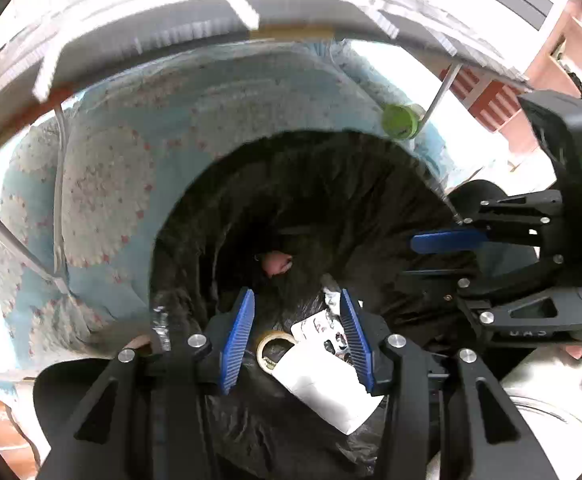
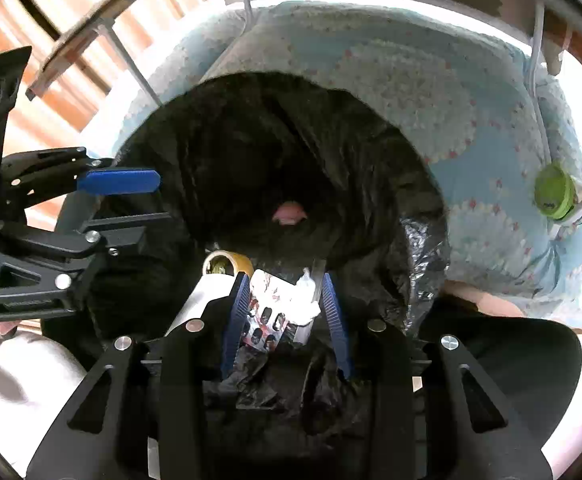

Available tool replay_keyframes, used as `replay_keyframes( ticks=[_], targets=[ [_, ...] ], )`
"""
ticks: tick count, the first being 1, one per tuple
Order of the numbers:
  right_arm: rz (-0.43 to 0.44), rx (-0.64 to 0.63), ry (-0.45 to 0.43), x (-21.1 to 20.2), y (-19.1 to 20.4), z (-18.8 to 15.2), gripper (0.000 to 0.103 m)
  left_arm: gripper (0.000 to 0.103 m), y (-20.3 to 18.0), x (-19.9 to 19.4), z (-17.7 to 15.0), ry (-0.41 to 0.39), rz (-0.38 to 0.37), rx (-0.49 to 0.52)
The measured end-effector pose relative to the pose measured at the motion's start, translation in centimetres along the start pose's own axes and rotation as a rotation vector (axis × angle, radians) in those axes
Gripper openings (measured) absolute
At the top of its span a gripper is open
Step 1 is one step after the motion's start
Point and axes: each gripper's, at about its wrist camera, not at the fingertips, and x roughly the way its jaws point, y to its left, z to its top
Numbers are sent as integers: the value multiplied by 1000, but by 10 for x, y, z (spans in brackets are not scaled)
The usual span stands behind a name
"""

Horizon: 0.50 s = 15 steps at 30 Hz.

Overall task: Collect trash
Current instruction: 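Open both tools to drop the pig toy and tissue into the bin, then grasp the orange lid with the left tool while the right tool grasps the white plastic holder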

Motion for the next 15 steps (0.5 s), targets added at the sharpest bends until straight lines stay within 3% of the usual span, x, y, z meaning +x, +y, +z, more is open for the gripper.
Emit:
replay_keyframes(
  ticks=[15],
  targets=[
    [22,-43,-191,-84,10,20,38,43,-16,-91,28,-222,-23,94]
  ],
)
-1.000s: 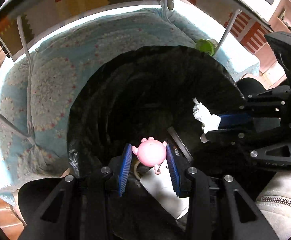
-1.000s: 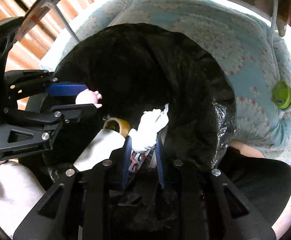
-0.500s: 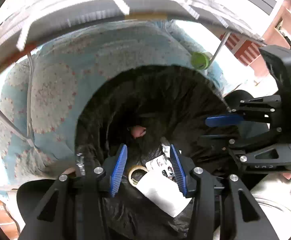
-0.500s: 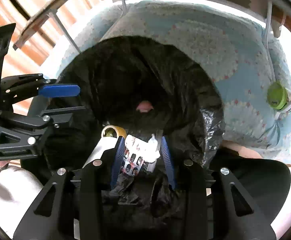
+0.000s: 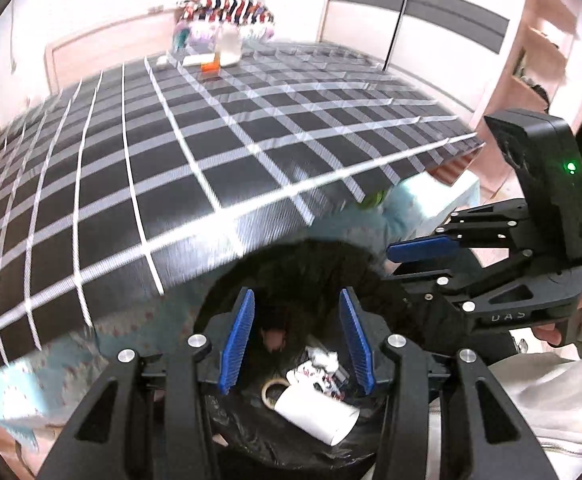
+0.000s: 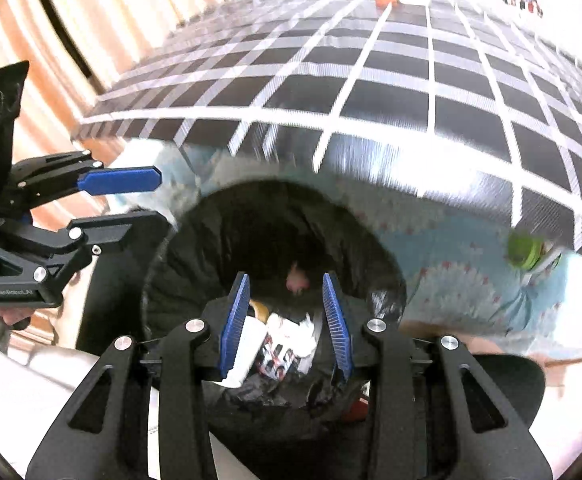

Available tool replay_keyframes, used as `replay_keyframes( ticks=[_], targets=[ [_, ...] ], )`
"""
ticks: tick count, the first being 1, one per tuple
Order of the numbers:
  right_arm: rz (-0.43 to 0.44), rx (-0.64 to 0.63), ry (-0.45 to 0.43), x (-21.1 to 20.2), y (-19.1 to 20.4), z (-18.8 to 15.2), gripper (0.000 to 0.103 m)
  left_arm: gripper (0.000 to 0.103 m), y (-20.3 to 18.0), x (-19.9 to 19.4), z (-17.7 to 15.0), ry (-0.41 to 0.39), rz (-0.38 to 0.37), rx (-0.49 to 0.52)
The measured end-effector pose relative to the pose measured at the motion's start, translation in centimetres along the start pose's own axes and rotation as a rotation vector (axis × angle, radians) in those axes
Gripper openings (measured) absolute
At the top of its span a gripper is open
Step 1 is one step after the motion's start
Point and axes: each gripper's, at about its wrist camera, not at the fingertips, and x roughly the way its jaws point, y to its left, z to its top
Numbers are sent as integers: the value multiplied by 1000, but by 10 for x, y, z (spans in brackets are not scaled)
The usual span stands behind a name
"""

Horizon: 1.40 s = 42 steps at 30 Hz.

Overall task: Collect trash
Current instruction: 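Grasp the orange lid with the left tool while the right tool grasps the white plastic holder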

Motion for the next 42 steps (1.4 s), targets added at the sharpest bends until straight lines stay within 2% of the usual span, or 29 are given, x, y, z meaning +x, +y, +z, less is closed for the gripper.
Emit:
replay_keyframes(
  ticks=[10,17,21,25,28,29,31,37,40,42],
  targets=[
    [-6,-16,-133,-44,0,29,38,43,-7,-31,39,-103,-21,81],
    [-33,-25,-224,-62,-11,65,38,43,4,-27,73,-140,-1,102],
    [-49,-15,-274,-67,-21,88,46,43,17,-18,95,-149,5,107],
    [-58,-15,-310,-69,-32,111,48,43,32,-2,118,-143,20,105],
    [-70,-25,-333,-66,-41,132,58,43,45,11,136,-139,29,102],
    [-78,-24,-343,-66,-45,140,59,44,48,14,141,-137,17,99],
    [-83,-19,-358,-64,-54,153,59,52,57,21,152,-143,5,84],
    [-83,-25,-371,-50,-79,188,66,52,80,49,185,-137,37,90],
    [-132,-45,-392,-43,-89,205,69,52,89,67,201,-115,38,89],
    [-125,-45,-386,-35,-97,218,69,55,95,80,210,-100,44,90]
  ],
)
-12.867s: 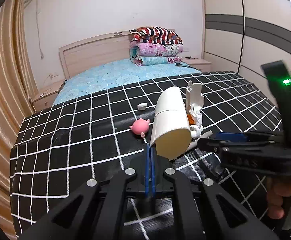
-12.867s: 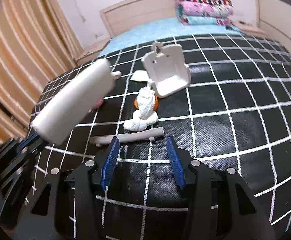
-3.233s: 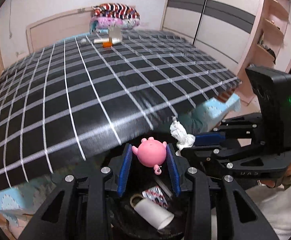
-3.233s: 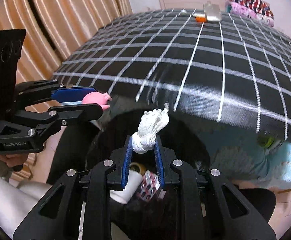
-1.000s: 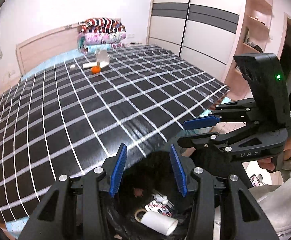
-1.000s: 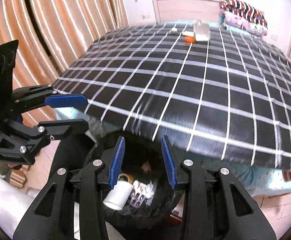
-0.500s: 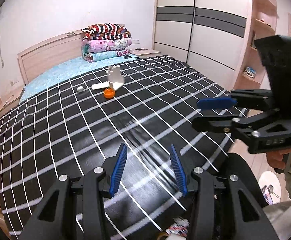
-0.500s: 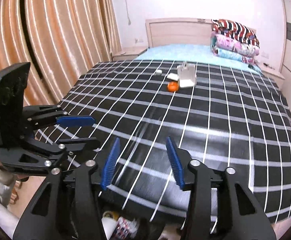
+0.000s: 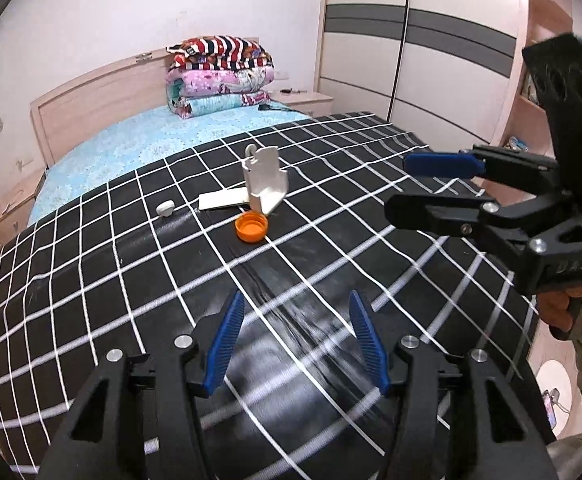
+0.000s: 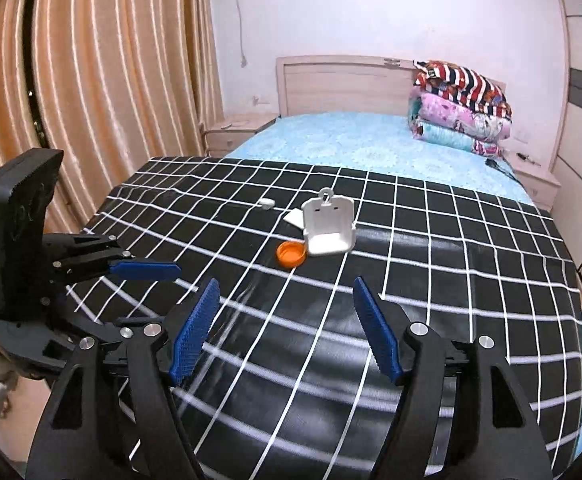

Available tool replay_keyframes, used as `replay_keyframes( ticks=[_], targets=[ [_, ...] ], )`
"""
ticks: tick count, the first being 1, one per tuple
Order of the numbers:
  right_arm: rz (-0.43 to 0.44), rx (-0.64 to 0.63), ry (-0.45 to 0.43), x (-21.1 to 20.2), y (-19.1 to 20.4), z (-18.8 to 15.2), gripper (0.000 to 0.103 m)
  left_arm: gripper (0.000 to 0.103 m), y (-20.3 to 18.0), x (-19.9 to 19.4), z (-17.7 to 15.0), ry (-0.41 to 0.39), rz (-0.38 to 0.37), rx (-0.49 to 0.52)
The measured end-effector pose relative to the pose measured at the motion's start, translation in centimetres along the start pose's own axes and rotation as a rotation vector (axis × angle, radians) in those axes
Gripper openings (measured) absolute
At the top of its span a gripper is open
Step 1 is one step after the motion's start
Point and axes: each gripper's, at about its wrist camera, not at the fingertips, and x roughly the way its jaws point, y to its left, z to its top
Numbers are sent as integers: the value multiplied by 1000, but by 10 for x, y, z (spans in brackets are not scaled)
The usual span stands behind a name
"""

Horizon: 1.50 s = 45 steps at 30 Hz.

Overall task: Collect trash
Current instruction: 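Grasp the orange lid with the left tool while the right tool grasps the white plastic holder, then carry the orange lid and white holder with both tools over the trash bin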

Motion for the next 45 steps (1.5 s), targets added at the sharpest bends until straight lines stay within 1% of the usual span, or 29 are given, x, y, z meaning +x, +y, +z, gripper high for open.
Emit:
replay_keyframes(
  ticks=[1,3,4,8,11,16,20,23,24,25,26,27,28,30,33,34,35,39,42,45],
  targets=[
    [4,2,-7,5,-4,4,71,58,4,6,4,3,-4,-3],
    [-2,-4,-16,17,-10,13,74,60,8,21,12,12,-14,-10],
    [-8,-8,-10,26,-14,17,74,60,10,29,16,19,-12,-8],
    [16,-12,2,48,-26,29,74,60,19,55,29,45,9,-12],
    [21,-20,32,65,-32,33,74,60,27,70,36,50,22,-21],
    [42,-24,73,88,-38,36,74,60,36,85,41,62,8,-69],
    [48,-16,96,101,-41,38,74,60,37,96,46,65,13,-41],
    [40,-17,104,107,-42,39,74,59,38,102,47,66,10,-44],
    [37,-16,105,110,-43,40,74,55,37,102,47,63,12,-43],
    [40,-10,107,112,-44,41,74,47,37,103,48,61,8,-41],
    [43,-3,109,116,-46,42,74,42,36,104,49,59,5,-35],
    [50,5,113,118,-47,43,74,35,35,104,49,63,-3,-29],
    [64,10,119,120,-48,42,74,30,36,105,50,66,-14,-24],
    [65,4,118,120,-47,42,74,29,34,103,48,69,-36,-28],
    [64,4,113,120,-47,43,73,29,32,101,46,67,-24,-16],
    [71,9,114,120,-48,43,59,29,32,101,46,67,-24,-21],
    [70,10,120,121,-48,43,55,29,31,100,44,67,-29,-27],
    [44,13,108,114,-45,41,55,29,29,90,37,67,-26,-18],
    [42,20,89,103,-42,39,55,29,25,76,29,59,-18,-9],
    [16,16,74,92,-35,35,55,29,25,61,21,54,-23,-11]
  ],
)
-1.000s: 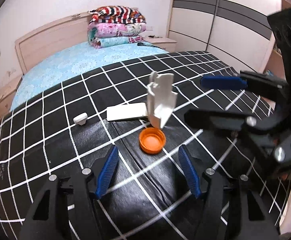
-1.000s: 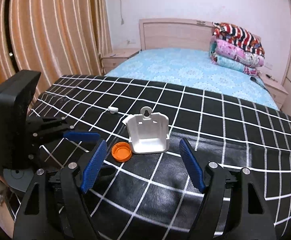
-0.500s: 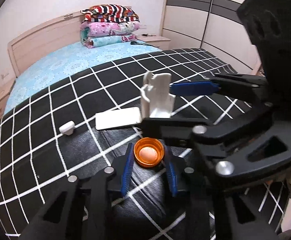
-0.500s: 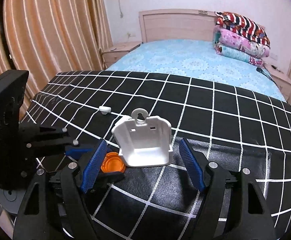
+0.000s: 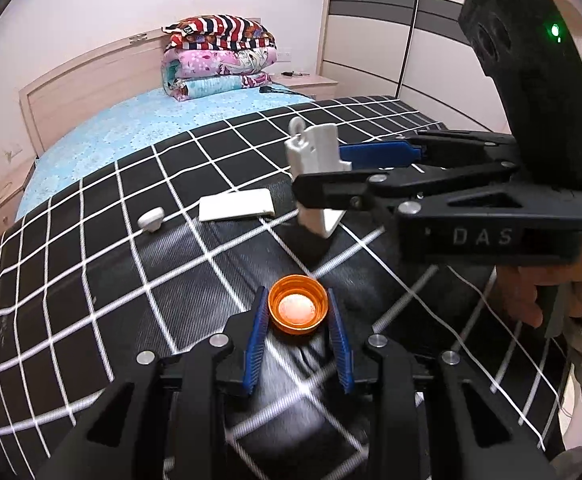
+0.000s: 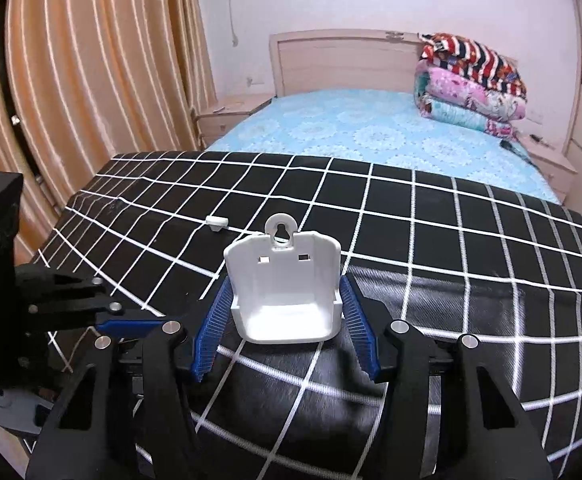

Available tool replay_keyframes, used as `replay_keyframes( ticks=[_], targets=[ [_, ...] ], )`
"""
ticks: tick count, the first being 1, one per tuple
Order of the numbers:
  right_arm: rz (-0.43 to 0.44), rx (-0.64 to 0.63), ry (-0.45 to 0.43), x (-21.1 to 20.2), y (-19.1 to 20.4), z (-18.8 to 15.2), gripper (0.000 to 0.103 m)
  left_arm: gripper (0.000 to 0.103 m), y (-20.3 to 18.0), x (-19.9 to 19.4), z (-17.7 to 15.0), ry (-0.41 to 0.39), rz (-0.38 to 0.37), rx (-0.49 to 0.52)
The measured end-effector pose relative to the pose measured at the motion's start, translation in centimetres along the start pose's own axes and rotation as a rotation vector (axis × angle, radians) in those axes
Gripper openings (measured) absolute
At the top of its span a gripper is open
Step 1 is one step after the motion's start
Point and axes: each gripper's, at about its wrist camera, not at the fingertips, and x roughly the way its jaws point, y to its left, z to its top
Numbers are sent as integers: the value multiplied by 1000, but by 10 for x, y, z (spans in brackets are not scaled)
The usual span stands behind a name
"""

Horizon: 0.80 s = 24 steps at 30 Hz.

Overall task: Collect trash
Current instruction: 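Carry the orange lid and white holder with both tools over the trash bin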

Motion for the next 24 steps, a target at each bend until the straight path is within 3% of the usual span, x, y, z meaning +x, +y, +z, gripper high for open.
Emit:
replay_keyframes(
  ticks=[12,24],
  targets=[
    [-42,-14,-89,-88,43,-44,55,29,-34,-89,-59,-41,40,22],
    [-63,-34,-124,-158,97,-101,55,29,-81,-134,-112,-29,-22,15]
  ],
)
